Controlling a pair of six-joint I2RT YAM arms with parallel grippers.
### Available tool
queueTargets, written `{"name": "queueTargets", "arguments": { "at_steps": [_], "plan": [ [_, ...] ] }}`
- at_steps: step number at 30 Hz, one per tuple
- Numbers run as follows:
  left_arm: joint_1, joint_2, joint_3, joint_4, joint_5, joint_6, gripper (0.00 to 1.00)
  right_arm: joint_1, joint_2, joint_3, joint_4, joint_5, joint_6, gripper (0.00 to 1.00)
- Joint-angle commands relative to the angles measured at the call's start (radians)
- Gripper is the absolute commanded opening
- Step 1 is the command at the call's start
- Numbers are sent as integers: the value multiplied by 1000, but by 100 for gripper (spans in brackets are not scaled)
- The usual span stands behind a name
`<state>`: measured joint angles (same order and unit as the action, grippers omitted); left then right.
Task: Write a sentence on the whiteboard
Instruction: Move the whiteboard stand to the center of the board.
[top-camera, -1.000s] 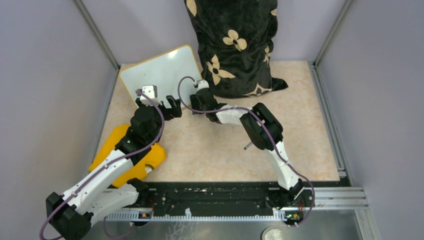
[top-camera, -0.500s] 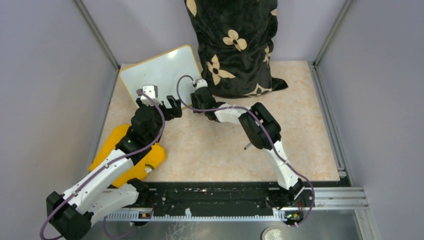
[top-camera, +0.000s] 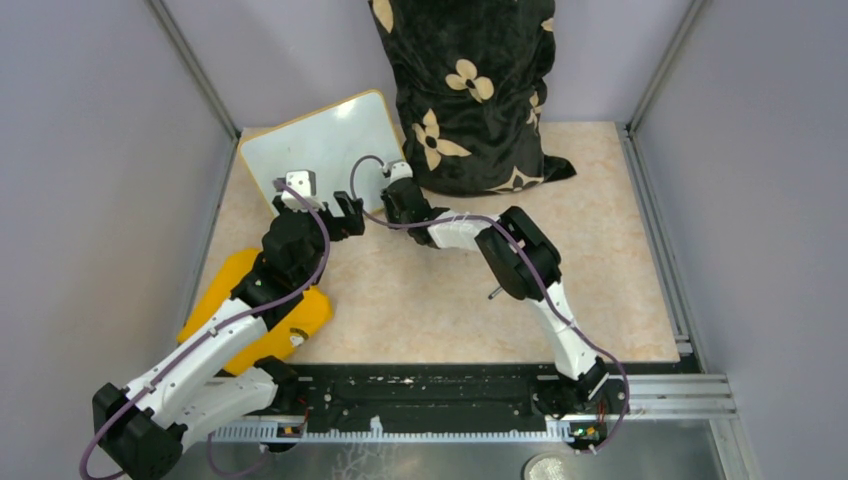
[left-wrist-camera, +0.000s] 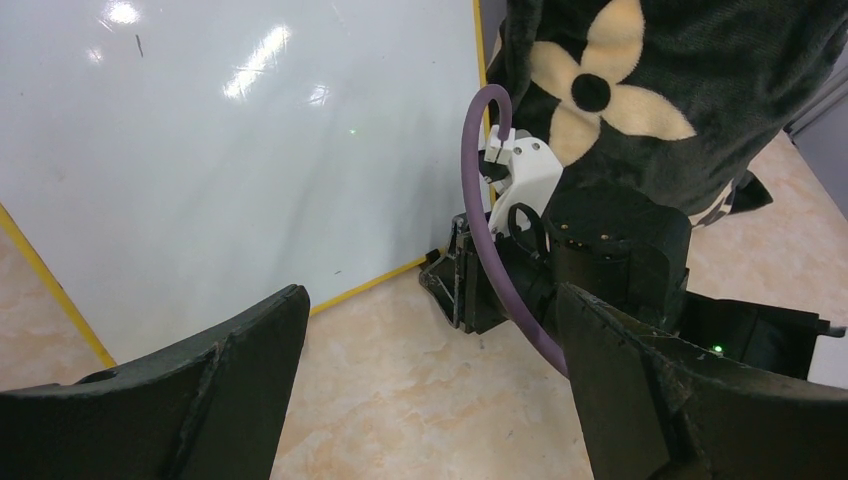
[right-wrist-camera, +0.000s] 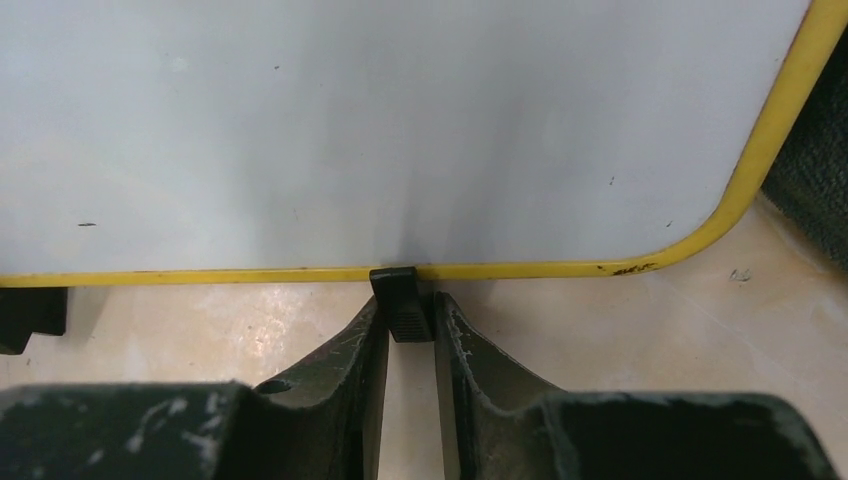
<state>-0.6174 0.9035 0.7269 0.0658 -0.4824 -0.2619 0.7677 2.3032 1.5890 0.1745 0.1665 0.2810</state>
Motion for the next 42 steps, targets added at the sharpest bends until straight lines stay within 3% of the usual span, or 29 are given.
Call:
{"name": "queueTargets", "arguments": {
  "at_steps": [1, 10, 28, 42],
  "plan": [
    [-5, -6, 28, -7, 13, -11, 98, 10, -46, -47, 17, 29, -16, 20],
    [-5, -9, 28, -9, 15, -14, 98, 19, -108, -145, 42, 55, -28, 13],
    [-4, -3, 25, -10, -1, -10, 98, 56, -421, -619, 116, 123, 15, 12],
    [-4, 9, 17, -6, -27, -2, 98, 61, -671, -873, -19, 269, 252, 9]
  ]
}}
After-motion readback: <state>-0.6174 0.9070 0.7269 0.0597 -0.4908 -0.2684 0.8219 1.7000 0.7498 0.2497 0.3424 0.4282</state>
